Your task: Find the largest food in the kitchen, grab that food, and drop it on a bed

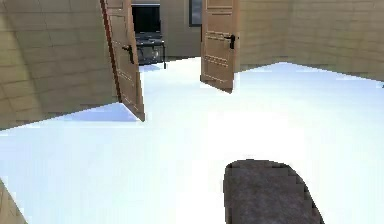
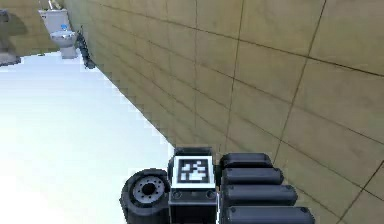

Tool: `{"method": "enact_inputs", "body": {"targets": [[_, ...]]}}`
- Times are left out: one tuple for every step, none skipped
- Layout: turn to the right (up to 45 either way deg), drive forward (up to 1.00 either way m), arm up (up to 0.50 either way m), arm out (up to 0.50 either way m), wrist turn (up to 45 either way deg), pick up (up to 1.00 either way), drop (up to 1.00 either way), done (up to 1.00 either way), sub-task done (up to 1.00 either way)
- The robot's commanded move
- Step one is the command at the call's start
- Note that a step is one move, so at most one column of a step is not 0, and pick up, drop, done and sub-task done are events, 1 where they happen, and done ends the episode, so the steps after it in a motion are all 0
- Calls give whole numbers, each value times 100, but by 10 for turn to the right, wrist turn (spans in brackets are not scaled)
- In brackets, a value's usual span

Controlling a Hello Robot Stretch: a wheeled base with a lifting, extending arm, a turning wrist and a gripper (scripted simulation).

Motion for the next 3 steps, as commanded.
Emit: {"method": "enact_inputs", "body": {"targets": [[0,100,0,0,0,0,0,0,0],[0,100,0,0,0,0,0,0,0],[0,100,0,0,0,0,0,0,0]]}}
